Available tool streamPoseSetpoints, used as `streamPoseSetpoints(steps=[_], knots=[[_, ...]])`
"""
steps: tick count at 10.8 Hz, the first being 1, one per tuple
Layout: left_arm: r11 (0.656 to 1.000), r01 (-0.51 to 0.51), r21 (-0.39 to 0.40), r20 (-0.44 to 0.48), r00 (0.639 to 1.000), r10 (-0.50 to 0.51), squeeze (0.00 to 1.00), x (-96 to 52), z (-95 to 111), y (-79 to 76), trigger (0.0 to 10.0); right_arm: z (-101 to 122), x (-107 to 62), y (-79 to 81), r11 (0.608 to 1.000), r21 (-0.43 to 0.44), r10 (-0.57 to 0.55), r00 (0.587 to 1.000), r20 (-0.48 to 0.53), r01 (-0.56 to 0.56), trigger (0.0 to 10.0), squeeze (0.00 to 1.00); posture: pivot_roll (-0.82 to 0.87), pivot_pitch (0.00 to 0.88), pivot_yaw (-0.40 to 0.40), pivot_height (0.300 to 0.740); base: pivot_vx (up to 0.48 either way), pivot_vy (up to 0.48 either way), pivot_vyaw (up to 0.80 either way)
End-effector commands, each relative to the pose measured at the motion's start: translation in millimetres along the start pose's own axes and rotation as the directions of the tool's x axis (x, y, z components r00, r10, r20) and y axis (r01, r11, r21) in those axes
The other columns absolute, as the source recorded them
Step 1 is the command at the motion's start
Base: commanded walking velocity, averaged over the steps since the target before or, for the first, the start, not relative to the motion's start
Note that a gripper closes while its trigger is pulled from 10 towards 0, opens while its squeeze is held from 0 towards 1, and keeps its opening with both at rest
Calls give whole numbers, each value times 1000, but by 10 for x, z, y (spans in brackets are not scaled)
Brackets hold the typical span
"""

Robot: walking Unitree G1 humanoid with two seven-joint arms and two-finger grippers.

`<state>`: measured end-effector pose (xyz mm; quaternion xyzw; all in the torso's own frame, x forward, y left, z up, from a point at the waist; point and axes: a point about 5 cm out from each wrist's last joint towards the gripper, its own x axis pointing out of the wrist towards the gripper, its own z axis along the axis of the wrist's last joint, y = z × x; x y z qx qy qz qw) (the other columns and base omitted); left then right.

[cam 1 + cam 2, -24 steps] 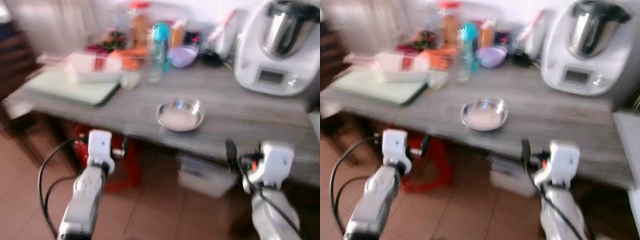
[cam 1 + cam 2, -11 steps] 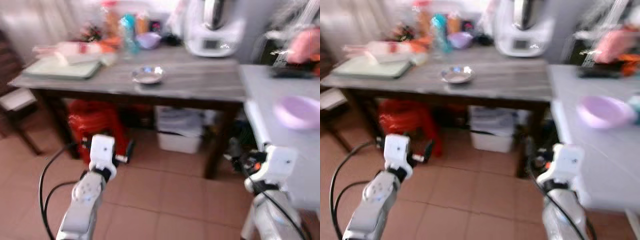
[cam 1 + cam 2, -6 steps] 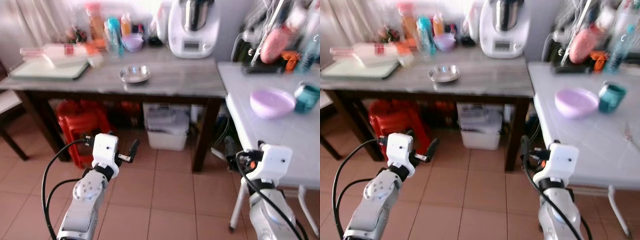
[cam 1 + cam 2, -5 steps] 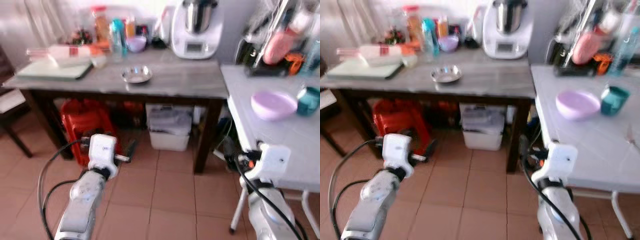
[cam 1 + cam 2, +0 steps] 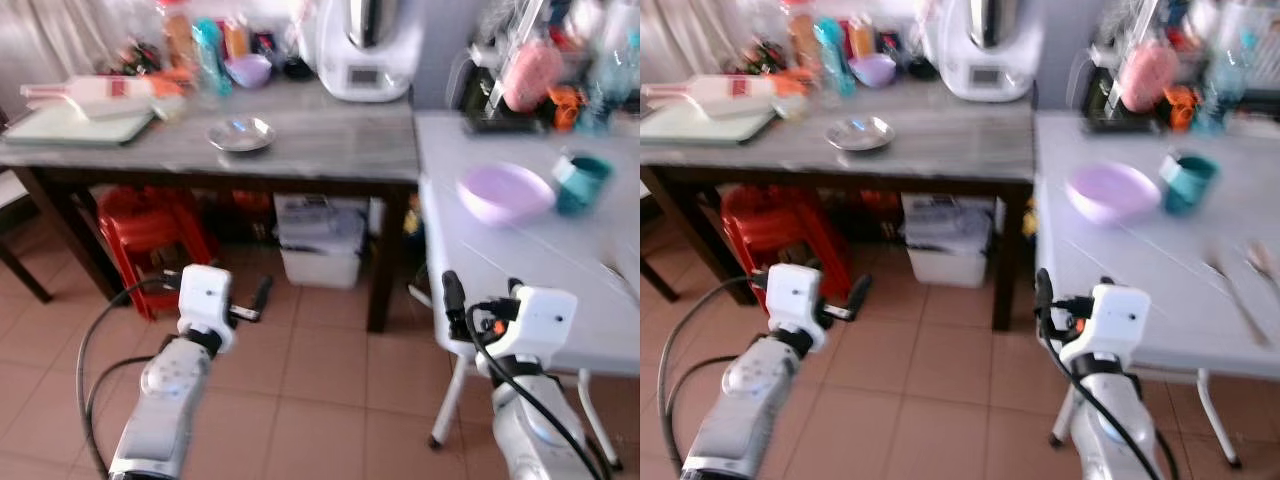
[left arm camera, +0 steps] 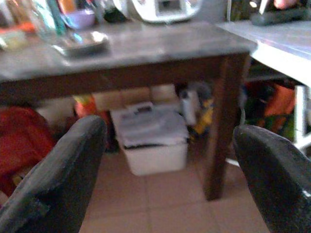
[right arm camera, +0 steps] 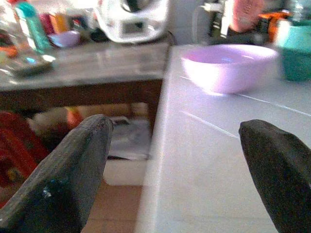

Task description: Setting the table

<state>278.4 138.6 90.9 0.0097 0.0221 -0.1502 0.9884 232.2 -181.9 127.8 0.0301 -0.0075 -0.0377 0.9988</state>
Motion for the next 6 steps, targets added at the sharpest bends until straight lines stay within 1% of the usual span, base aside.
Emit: streamPoseSetpoints(steps=[1, 6], knots=[[1000, 1, 13, 1, 1000, -1, 0, -7, 17, 44, 10000, 52, 19, 26, 1000, -1, 4, 1000, 23, -4, 10000, 0, -19, 0, 43, 740, 0, -285, 0], [1000, 3, 15, 12, 1000, -3, 0, 36, 44, 23, 10000, 63, 22, 38, 1000, -11, 14, 1000, 28, -13, 10000, 0, -25, 0, 44, 740, 0, -277, 0]])
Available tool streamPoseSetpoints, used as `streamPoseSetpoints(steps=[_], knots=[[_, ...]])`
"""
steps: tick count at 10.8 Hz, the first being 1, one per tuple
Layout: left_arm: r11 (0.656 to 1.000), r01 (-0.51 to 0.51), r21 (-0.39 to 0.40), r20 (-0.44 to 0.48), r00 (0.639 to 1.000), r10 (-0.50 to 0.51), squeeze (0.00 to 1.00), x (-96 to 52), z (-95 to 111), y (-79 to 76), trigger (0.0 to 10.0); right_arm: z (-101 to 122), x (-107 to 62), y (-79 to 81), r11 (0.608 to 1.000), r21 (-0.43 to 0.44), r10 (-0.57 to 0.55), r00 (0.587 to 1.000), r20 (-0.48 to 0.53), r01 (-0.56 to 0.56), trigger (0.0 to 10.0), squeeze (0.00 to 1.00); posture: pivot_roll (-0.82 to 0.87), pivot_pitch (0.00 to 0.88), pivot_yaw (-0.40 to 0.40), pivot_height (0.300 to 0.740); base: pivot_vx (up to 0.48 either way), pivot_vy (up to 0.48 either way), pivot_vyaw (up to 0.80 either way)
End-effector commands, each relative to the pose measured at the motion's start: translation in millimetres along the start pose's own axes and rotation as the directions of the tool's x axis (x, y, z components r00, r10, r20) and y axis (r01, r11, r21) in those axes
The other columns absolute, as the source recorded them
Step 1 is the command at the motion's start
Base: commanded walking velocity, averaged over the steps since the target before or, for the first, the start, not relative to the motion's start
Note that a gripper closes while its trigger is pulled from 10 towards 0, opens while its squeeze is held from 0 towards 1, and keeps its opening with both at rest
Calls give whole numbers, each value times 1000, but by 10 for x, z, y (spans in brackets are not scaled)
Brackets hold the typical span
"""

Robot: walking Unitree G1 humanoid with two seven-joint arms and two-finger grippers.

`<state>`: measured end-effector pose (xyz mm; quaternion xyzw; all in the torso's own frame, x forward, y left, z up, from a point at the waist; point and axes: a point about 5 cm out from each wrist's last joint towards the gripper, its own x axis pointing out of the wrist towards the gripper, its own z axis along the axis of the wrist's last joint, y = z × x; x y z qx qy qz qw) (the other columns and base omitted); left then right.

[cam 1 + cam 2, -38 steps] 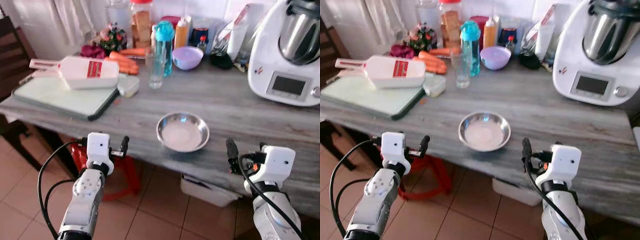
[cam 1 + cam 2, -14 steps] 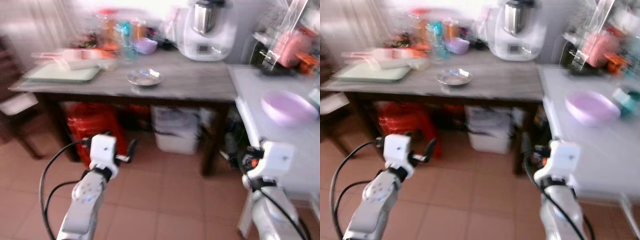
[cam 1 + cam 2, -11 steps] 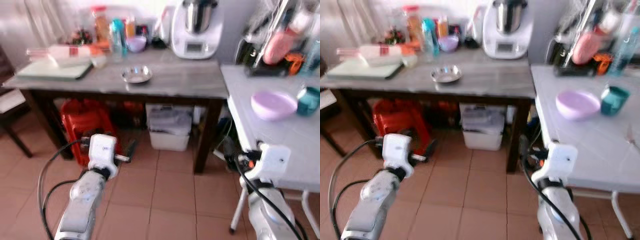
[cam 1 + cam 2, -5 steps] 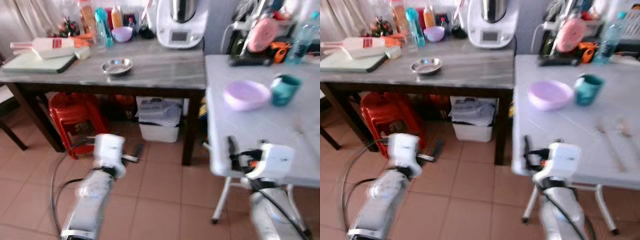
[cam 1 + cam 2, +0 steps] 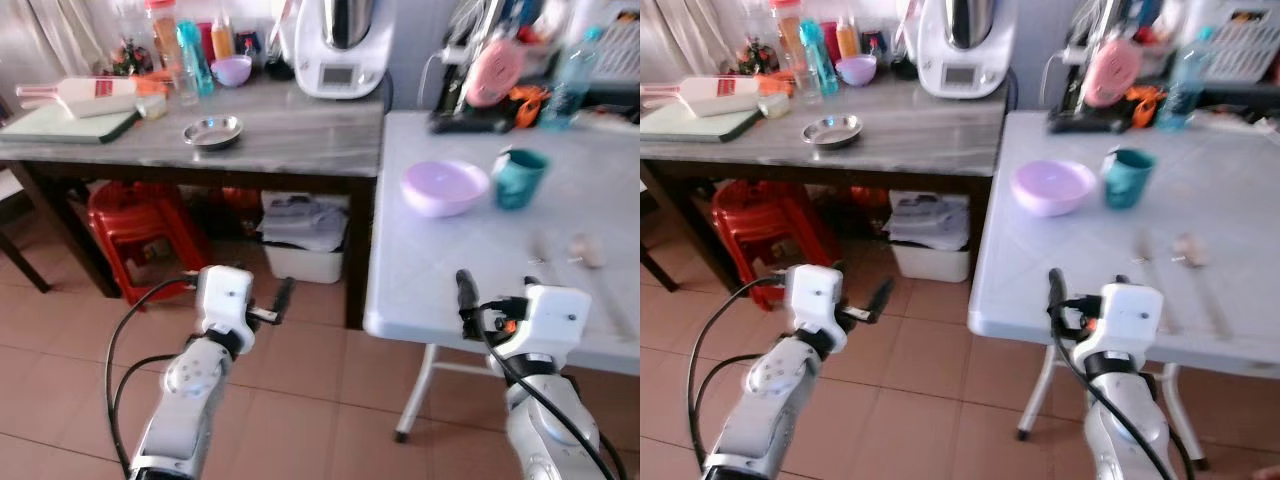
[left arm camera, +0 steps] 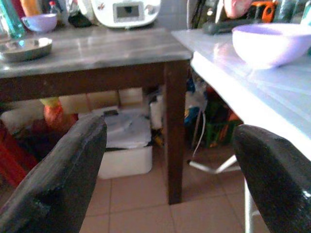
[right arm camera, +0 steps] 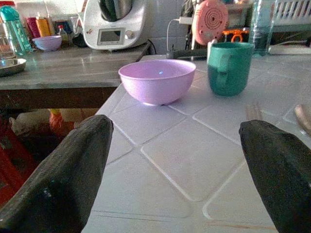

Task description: Setting the table

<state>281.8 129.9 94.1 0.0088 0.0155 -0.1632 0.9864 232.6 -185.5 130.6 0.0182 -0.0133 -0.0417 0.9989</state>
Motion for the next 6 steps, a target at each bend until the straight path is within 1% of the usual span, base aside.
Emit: streamPoseSetpoints(steps=[1, 4, 5, 6], knots=[[1000, -22, 14, 0, 1000, 22, 0, -17, 10, 92, 10000, 35, 18, 73, 1000, 10, 22, 1000, 17, -22, 10000, 0, -25, 0, 44, 740, 0, 0, 0], [1000, -26, -6, 34, 999, 26, 0, 0, 55, 115, 10000, 60, 35, 82, 999, -11, 34, 999, 35, -33, 10000, 0, -23, 0, 40, 740, 0, 0, 0], [996, -85, 9, 54, 995, 84, 0, -30, 71, 211, 10000, 83, 11, 46, 1000, -24, 13, 998, 57, -11, 10000, 0, -23, 0, 41, 740, 0, 0, 0], [993, -116, 4, 53, 992, 115, 0, -96, 52, 285, 10000, 105, -31, -7, 999, -34, -15, 997, 76, 18, 10000, 0, -23, 0, 41, 740, 0, 0, 0]])
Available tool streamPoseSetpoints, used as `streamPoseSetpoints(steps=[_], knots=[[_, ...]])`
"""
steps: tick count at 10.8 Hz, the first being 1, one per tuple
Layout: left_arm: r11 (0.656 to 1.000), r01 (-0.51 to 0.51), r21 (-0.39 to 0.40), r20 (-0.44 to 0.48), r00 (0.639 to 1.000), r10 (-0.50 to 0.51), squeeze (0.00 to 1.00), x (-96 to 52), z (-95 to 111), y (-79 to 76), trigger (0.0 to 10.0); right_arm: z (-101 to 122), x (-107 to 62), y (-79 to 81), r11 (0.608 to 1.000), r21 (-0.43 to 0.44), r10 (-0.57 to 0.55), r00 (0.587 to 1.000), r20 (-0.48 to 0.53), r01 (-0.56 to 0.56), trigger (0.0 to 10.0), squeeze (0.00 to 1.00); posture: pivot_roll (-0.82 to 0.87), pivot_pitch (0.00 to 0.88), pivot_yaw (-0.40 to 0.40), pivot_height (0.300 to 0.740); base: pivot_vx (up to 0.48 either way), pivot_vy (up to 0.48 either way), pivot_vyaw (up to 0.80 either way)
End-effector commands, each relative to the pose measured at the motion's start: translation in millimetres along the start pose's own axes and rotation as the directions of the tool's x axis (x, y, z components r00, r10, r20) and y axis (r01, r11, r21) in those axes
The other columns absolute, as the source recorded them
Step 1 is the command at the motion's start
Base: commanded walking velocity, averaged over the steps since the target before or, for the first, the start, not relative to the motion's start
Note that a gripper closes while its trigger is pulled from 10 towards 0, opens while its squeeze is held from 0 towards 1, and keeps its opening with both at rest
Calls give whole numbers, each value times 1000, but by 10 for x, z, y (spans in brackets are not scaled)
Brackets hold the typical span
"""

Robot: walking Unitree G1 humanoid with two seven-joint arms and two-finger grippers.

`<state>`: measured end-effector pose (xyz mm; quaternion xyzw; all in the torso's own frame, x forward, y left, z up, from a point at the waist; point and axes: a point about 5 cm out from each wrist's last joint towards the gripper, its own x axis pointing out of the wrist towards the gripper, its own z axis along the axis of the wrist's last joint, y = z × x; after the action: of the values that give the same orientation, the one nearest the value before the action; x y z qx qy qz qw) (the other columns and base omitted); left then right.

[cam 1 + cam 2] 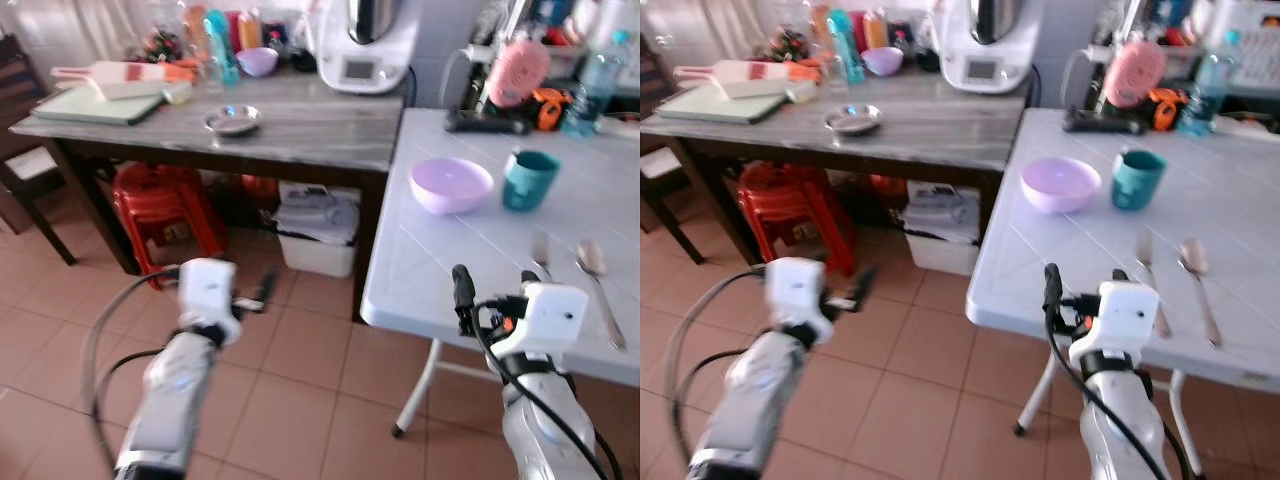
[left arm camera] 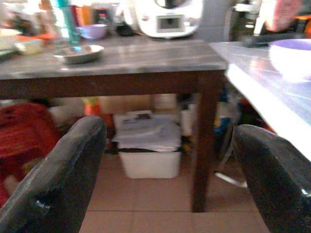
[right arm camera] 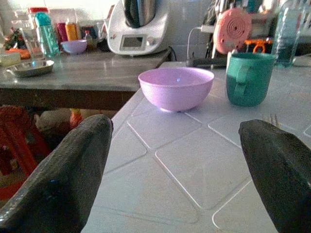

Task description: Setting the table

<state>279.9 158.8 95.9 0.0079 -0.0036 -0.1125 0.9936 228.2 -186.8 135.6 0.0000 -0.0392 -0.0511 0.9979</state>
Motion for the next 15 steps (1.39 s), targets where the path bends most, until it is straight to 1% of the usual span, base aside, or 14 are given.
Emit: streamPoseSetpoints(steps=[1, 2, 3, 4, 6, 8, 11, 15], knots=[[1000, -15, 6, 0, 1000, 15, 0, -62, -5, 58, 10000, 68, -32, -38, 1000, -16, -18, 999, 41, 19, 10000, 0, -22, 0, 42, 740, 0, 0, 0], [1000, -22, 17, -27, 999, 23, 0, -168, -69, 116, 10000, 34, -88, -86, 999, -33, -30, 999, 30, 31, 10000, 0, -22, 0, 42, 740, 0, 0, 0], [999, -34, 13, -47, 998, 34, 0, -231, -118, 155, 10000, -13, -120, -120, 998, -39, -39, 999, 12, 39, 10000, 0, -12, 0, 42, 740, 0, 0, 0], [1000, -23, -2, -37, 999, 23, 0, -208, -106, 138, 10000, -25, -103, -107, 999, -39, -36, 999, 11, 36, 10000, 0, -9, 0, 41, 740, 0, 0, 0], [999, 27, -46, 6, 1000, -27, 0, -107, -10, 31, 10000, 15, -31, -56, 999, -29, -22, 999, 28, 23, 10000, 0, -13, 0, 43, 740, 0, 0, 0], [994, 71, -84, 27, 997, -69, 0, -65, 44, -51, 10000, 4, -28, -58, 999, -23, -24, 999, 25, 25, 10000, 0, -14, 0, 48, 740, 124, 0, 0], [990, 102, -101, 40, 994, -99, 0, -43, 80, -70, 10000, -12, -37, -34, 1000, -19, -18, 1000, 20, 19, 10000, 0, -16, 0, 56, 740, 286, 0, 0], [986, 116, -116, 39, 993, -112, 0, -39, 80, -90, 10000, -22, -21, -28, 1000, -21, -11, 1000, 17, 11, 10000, 0, -16, 0, 53, 740, 343, 0, -661]])
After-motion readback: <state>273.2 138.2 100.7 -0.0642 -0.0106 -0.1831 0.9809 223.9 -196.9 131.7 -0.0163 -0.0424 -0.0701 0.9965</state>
